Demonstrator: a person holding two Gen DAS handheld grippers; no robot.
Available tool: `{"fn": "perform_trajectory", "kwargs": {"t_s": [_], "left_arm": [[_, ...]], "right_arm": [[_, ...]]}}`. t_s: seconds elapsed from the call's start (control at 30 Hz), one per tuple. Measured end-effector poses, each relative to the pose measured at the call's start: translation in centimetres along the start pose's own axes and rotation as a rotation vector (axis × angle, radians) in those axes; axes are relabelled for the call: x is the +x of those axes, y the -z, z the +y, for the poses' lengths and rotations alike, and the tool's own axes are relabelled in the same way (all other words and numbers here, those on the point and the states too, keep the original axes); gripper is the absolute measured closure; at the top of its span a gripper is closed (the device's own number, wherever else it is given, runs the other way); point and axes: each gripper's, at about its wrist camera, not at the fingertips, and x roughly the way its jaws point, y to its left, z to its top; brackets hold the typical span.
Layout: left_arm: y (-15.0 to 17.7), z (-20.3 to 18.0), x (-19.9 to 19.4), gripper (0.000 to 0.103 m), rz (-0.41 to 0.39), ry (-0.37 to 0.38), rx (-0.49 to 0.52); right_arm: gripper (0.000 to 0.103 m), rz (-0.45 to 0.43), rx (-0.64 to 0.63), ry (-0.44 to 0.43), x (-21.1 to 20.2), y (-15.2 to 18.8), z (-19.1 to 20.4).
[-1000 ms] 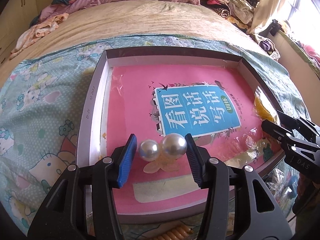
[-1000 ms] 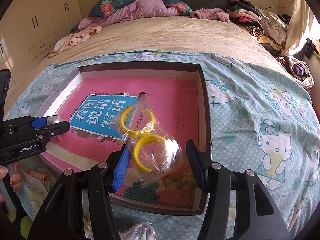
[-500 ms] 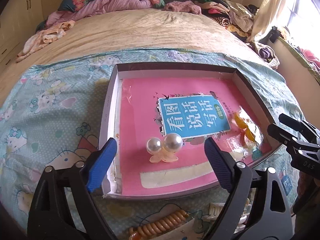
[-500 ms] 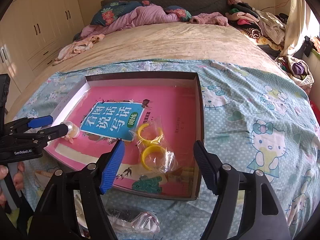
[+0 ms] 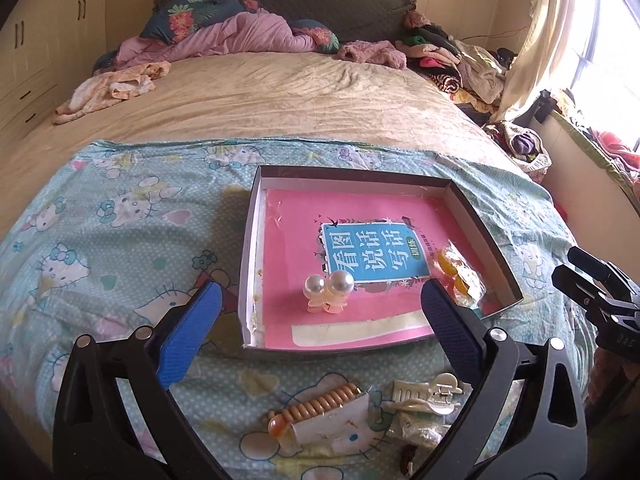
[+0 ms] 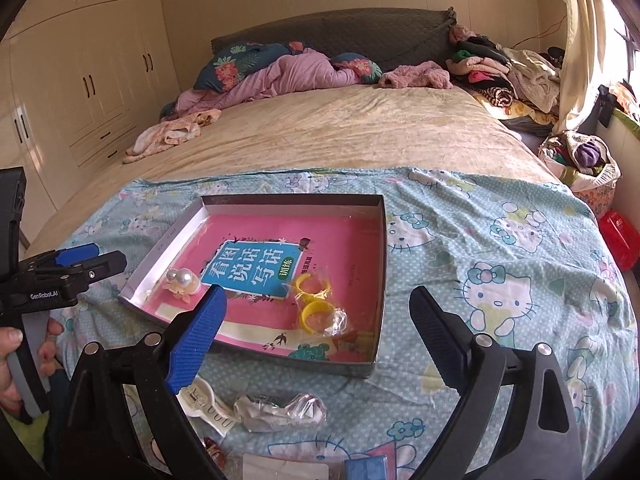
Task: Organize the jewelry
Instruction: 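Withdraw both open tools from the box back over the jewelry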
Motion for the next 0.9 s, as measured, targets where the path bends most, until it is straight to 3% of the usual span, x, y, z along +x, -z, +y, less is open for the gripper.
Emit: {"fn": "perform_trajectory", "kwargs": {"t_s": [0.5,0.9], "left_arm": [[3.1,-1.0,-4.0,0.010,-0.027,0.029,0.010],[5.7,-2.2,-5.2,0.010,-0.007,0.038,0.050]], "right_arm": [[0.009,-0.057,-0.034,-0.003,-5.7,1.1,0.5],[0.009,-0.048,-0.037,-0.002,-7.6,2.8,0.1]]}}
